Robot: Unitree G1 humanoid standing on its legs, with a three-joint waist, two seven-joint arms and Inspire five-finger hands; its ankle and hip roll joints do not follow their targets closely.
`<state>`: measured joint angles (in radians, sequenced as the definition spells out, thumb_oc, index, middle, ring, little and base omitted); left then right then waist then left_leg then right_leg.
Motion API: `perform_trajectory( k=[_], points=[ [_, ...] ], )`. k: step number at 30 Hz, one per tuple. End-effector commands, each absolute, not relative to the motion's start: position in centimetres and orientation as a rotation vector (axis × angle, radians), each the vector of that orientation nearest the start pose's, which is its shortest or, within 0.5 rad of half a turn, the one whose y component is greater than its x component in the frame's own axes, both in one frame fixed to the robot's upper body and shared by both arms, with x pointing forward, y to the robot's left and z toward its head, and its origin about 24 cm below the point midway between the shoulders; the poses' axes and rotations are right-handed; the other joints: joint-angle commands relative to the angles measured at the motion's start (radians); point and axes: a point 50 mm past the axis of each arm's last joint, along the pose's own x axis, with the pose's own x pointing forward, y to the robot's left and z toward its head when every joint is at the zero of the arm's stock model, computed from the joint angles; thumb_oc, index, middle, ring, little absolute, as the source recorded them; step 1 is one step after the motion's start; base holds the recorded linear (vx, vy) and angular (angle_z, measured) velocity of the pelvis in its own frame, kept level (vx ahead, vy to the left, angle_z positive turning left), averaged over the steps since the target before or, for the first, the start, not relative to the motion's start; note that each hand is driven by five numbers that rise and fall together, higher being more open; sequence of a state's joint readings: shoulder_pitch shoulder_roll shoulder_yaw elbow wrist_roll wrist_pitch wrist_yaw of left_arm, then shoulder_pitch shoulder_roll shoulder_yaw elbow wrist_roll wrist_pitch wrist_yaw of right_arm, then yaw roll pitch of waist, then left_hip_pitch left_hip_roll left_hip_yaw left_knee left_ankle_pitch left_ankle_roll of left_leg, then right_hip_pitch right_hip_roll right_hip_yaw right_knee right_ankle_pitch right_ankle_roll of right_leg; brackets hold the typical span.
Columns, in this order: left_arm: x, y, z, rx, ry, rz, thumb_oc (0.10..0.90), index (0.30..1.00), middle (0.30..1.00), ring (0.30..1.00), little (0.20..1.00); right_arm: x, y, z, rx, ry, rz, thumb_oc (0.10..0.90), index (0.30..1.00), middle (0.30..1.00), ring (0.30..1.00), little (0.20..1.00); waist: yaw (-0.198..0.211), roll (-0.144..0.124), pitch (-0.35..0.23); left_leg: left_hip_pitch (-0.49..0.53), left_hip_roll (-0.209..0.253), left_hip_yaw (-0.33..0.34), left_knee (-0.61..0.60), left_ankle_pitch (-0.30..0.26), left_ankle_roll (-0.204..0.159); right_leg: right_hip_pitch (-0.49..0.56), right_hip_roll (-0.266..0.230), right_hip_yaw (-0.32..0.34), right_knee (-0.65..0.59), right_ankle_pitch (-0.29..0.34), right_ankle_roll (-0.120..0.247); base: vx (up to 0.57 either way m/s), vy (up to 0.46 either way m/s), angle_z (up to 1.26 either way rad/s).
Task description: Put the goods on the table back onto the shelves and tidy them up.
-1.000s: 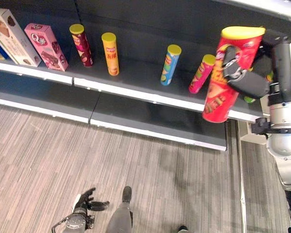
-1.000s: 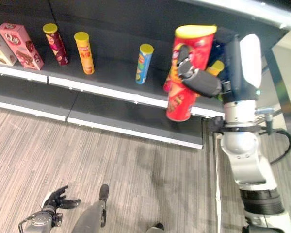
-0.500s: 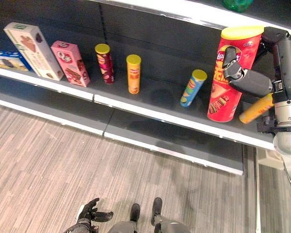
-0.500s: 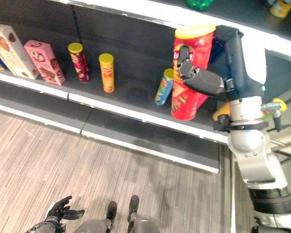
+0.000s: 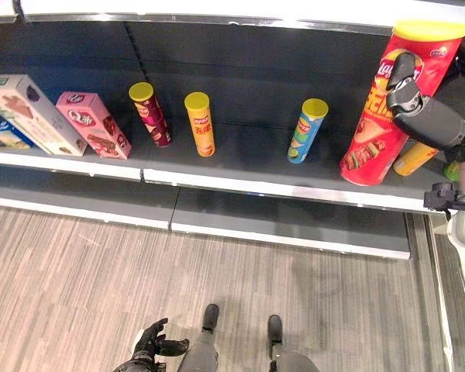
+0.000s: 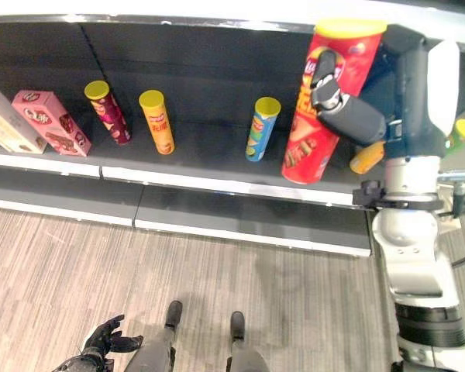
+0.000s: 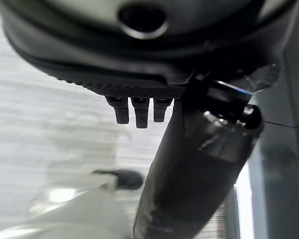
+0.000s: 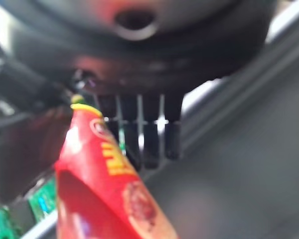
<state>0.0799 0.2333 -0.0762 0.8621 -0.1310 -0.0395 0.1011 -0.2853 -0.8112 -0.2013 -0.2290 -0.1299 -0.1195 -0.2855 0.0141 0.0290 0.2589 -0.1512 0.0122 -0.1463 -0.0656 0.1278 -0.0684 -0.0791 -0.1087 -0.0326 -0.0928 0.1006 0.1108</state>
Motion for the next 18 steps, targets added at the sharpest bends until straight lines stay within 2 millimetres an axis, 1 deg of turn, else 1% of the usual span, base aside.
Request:
perform_trajectory(
  k=[1, 3, 5, 6, 7, 8, 9, 10, 11, 12, 13, 14, 15, 16, 17, 18],
  points=[
    [12.3, 26.0, -12.8, 0.312, 0.913, 0.213, 0.8, 0.9, 0.9, 0.9, 0.9, 22.7, -23.7, 30.8, -0.784, -1.142, -0.36, 0.4, 0.3, 0.3, 0.3, 0.3, 0.038, -0.047, -0.116, -0.003, 0.039, 0.017, 0.083, -0.141, -0.038, 0.026, 0.001, -0.051, 0.083, -0.133, 0.106, -0.01, 0.142, -0.34],
    [12.1, 26.1, -12.8, 0.294, 0.908, 0.235, 0.8, 0.9, 0.9, 0.9, 0.9, 23.2, -22.6, 30.7, -0.789, -1.144, -0.31, 0.4, 0.3, 0.3, 0.3, 0.3, 0.041, -0.029, -0.124, 0.03, 0.021, 0.04, 0.026, -0.129, -0.021, 0.002, -0.033, -0.035, 0.106, -0.118, 0.122, 0.0, 0.194, -0.21],
    [12.1, 26.2, -12.8, 0.3, 0.909, 0.236, 0.8, 0.9, 0.9, 0.9, 0.9, 23.4, -22.4, 30.5, -0.805, -1.132, -0.292, 0.4, 0.3, 0.3, 0.3, 0.3, 0.045, -0.024, -0.128, 0.041, 0.005, 0.045, 0.026, -0.135, -0.013, 0.01, -0.05, -0.039, 0.117, -0.123, 0.126, 0.03, 0.116, -0.15],
    [12.0, 26.2, -12.8, 0.3, 0.909, 0.236, 0.8, 0.9, 0.9, 0.9, 0.9, 23.4, -22.4, 30.5, -0.805, -1.132, -0.292, 0.4, 0.3, 0.3, 0.3, 0.3, 0.045, -0.024, -0.128, 0.042, 0.005, 0.045, 0.027, -0.136, -0.012, 0.011, -0.05, -0.039, 0.117, -0.124, 0.127, 0.02, 0.073, -0.15],
    [12.2, 26.4, -12.6, 0.296, 0.902, 0.249, 0.8, 0.9, 0.9, 0.9, 0.9, 23.6, -21.6, 30.7, -0.81, -1.149, -0.258, 0.4, 0.3, 0.3, 0.3, 0.3, 0.05, -0.021, -0.118, 0.052, 0.003, 0.056, 0.036, -0.148, -0.002, -0.005, -0.058, -0.052, 0.162, -0.113, 0.129, -0.01, 0.042, -0.02],
    [12.2, 26.4, -12.6, 0.294, 0.901, 0.25, 0.8, 0.9, 0.9, 0.9, 0.9, 23.6, -21.6, 30.8, -0.81, -1.15, -0.257, 0.4, 0.3, 0.3, 0.3, 0.3, 0.05, -0.02, -0.117, 0.053, 0.003, 0.058, 0.037, -0.149, -0.002, -0.007, -0.058, -0.051, 0.166, -0.115, 0.129, -0.06, 0.047, 0.01],
    [12.4, 26.8, -12.3, 0.288, 0.883, 0.268, 0.8, 0.9, 0.9, 0.9, 0.9, 24.1, -20.4, 30.9, -0.784, -1.176, -0.212, 0.4, 0.3, 0.3, 0.3, 0.3, 0.072, -0.016, -0.1, 0.052, 0.021, 0.085, 0.046, -0.155, -0.002, -0.045, -0.052, -0.123, 0.238, -0.114, 0.121, -0.06, 0.005, -0.05],
    [12.4, 26.9, -12.2, 0.287, 0.883, 0.269, 0.8, 0.9, 0.9, 0.9, 0.9, 24.1, -20.4, 30.9, -0.784, -1.178, -0.21, 0.4, 0.3, 0.3, 0.3, 0.3, 0.071, -0.015, -0.1, 0.051, 0.022, 0.086, 0.046, -0.155, -0.003, -0.049, -0.052, -0.122, 0.243, -0.117, 0.12, -0.08, 0.0, -0.34],
    [12.6, 27.0, -12.1, 0.282, 0.875, 0.278, 0.8, 0.9, 0.9, 0.9, 0.9, 24.2, -20.0, 30.8, -0.784, -1.181, -0.19, 0.4, 0.3, 0.3, 0.3, 0.3, 0.072, -0.018, -0.091, 0.047, 0.022, 0.094, 0.055, -0.157, -0.004, -0.067, -0.039, -0.148, 0.25, -0.119, 0.114, -0.02, -0.028, -0.73],
    [12.4, 27.3, -12.0, 0.28, 0.875, 0.287, 0.8, 0.9, 0.9, 0.9, 0.9, 24.2, -20.0, 30.8, -0.78, -1.179, -0.189, 0.4, 0.3, 0.3, 0.3, 0.3, 0.081, -0.025, -0.089, 0.04, 0.018, 0.1, 0.072, -0.165, -0.003, -0.051, -0.042, -0.176, 0.216, -0.129, 0.112, 0.0, -0.081, -0.81],
    [12.4, 27.2, -12.0, 0.277, 0.872, 0.281, 0.8, 0.9, 0.9, 0.9, 0.9, 24.2, -20.1, 30.8, -0.784, -1.176, -0.191, 0.4, 0.3, 0.3, 0.3, 0.3, 0.079, -0.035, -0.088, 0.034, 0.014, 0.099, 0.093, -0.174, -0.001, -0.032, -0.032, -0.18, 0.191, -0.141, 0.096, 0.02, -0.126, -0.59],
    [12.6, 27.3, -11.8, 0.267, 0.855, 0.289, 0.8, 0.9, 0.9, 0.9, 0.9, 24.1, -20.2, 31.1, -0.79, -1.179, -0.196, 0.4, 0.3, 0.3, 0.3, 0.3, 0.083, -0.046, -0.08, 0.015, 0.007, 0.094, 0.151, -0.19, -0.005, -0.022, -0.027, -0.173, 0.178, -0.144, 0.094, 0.02, -0.145, -0.02],
    [12.3, 26.8, -12.0, 0.218, 0.855, 0.295, 0.8, 0.9, 0.9, 0.9, 0.9, 24.1, -20.2, 31.3, -0.78, -1.18, -0.186, 0.4, 0.3, 0.3, 0.3, 0.3, 0.095, -0.058, -0.068, -0.012, -0.007, 0.082, 0.216, -0.212, -0.014, -0.005, -0.018, -0.163, 0.161, -0.149, 0.077, 0.01, -0.087, 0.27],
    [12.6, 26.5, -11.9, 0.198, 0.844, 0.294, 0.8, 0.9, 0.9, 0.9, 0.9, 24.2, -20.4, 31.2, -0.783, -1.17, -0.191, 0.4, 0.3, 0.3, 0.3, 0.3, 0.094, -0.06, -0.066, -0.024, -0.001, 0.078, 0.227, -0.209, -0.025, 0.005, -0.018, -0.166, 0.152, -0.155, 0.077, 0.03, -0.011, 0.34],
    [12.8, 26.2, -12.0, 0.19, 0.844, 0.286, 0.8, 0.9, 0.9, 0.9, 0.9, 24.2, -20.7, 31.0, -0.786, -1.153, -0.194, 0.4, 0.3, 0.3, 0.3, 0.3, 0.088, -0.06, -0.064, -0.039, 0.017, 0.077, 0.224, -0.196, -0.034, 0.014, -0.021, -0.172, 0.142, -0.158, 0.081, 0.03, 0.027, 0.25],
    [12.8, 26.2, -12.0, 0.191, 0.844, 0.285, 0.8, 0.9, 0.9, 0.9, 0.9, 24.2, -20.7, 31.0, -0.786, -1.152, -0.195, 0.4, 0.3, 0.3, 0.3, 0.3, 0.086, -0.059, -0.065, -0.039, 0.017, 0.074, 0.223, -0.196, -0.035, 0.016, -0.02, -0.175, 0.14, -0.158, 0.081, 0.07, 0.106, 0.29]
  ],
)
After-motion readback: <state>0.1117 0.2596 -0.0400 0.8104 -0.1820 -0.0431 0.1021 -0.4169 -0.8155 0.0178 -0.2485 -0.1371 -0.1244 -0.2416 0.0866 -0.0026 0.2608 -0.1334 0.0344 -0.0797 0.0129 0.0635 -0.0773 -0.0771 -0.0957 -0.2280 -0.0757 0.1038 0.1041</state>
